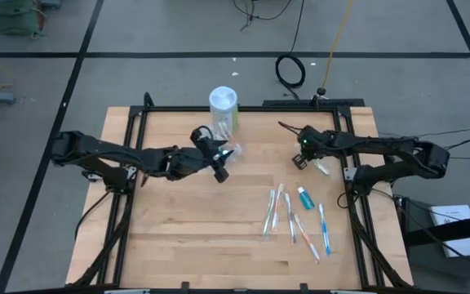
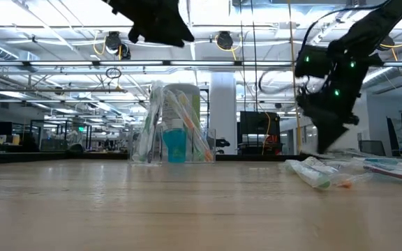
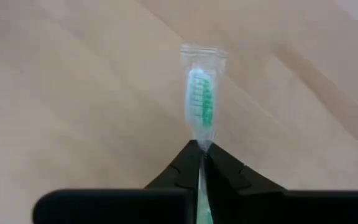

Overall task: Pick & Place toothbrushing station
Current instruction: Put the green toothbrush into the transparent organizer, then put the blue toothbrush into the transparent organizer

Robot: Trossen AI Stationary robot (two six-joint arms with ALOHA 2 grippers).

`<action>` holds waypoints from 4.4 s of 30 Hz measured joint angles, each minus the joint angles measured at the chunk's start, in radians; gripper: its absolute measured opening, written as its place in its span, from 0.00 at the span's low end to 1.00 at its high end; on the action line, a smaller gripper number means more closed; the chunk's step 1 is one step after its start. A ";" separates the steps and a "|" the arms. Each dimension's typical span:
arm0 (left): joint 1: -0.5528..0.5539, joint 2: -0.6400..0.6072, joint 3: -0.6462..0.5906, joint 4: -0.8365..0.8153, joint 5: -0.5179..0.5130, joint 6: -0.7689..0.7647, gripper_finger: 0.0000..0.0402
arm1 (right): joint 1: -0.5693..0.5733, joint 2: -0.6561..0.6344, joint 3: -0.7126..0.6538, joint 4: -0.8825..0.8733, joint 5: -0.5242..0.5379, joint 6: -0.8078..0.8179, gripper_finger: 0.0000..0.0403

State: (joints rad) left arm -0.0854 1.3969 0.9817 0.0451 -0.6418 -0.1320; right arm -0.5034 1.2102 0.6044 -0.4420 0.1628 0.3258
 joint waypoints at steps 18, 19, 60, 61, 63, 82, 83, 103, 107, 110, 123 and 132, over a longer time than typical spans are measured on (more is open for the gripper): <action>-0.005 0.121 0.000 0.166 0.334 -0.044 0.46 | 0.428 -0.059 0.002 1.025 -0.243 -0.125 0.00; -0.005 0.131 -0.002 0.179 0.351 -0.036 0.46 | 0.446 -0.035 0.002 1.062 -0.243 -0.134 0.00; 0.011 0.114 0.000 0.126 0.427 -0.003 0.05 | 0.472 0.233 0.010 1.390 -0.266 -0.118 0.25; 0.007 0.087 0.000 0.077 0.425 -0.018 0.04 | 0.472 0.221 0.007 1.367 -0.259 -0.113 0.28; -0.004 0.029 -0.001 -0.010 0.406 -0.050 0.02 | 0.472 0.196 -0.005 1.332 -0.238 -0.122 0.34; 0.082 -0.312 -0.411 0.122 0.070 -0.086 0.02 | 0.472 0.090 -0.082 1.180 -0.242 -0.026 0.44; 0.097 -0.312 -0.424 0.130 0.077 -0.094 0.02 | 0.472 0.090 -0.082 1.179 -0.242 -0.022 0.43; 0.204 -0.295 -0.498 -0.006 0.278 -0.309 0.12 | 0.498 0.090 -0.082 0.480 -0.242 0.238 0.41; 0.204 -0.295 -0.498 -0.001 0.279 -0.290 0.19 | 0.498 0.039 -0.081 0.428 -0.247 0.248 0.41; 0.204 -0.295 -0.498 -0.002 0.294 -0.288 0.26 | 0.504 -0.038 -0.080 0.337 -0.247 0.305 0.41; 0.208 -0.405 -0.412 -0.124 0.302 -0.172 0.43 | 0.760 -0.274 -0.042 -0.227 -0.354 0.874 0.41; 0.210 -0.428 -0.409 -0.125 0.301 -0.086 0.43 | 0.952 -0.265 -0.041 -0.302 -0.403 1.227 0.41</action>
State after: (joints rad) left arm 0.1242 0.9691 0.5732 -0.0802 -0.3412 -0.2185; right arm 0.4487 0.9452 0.5632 -0.7436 -0.2399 1.5528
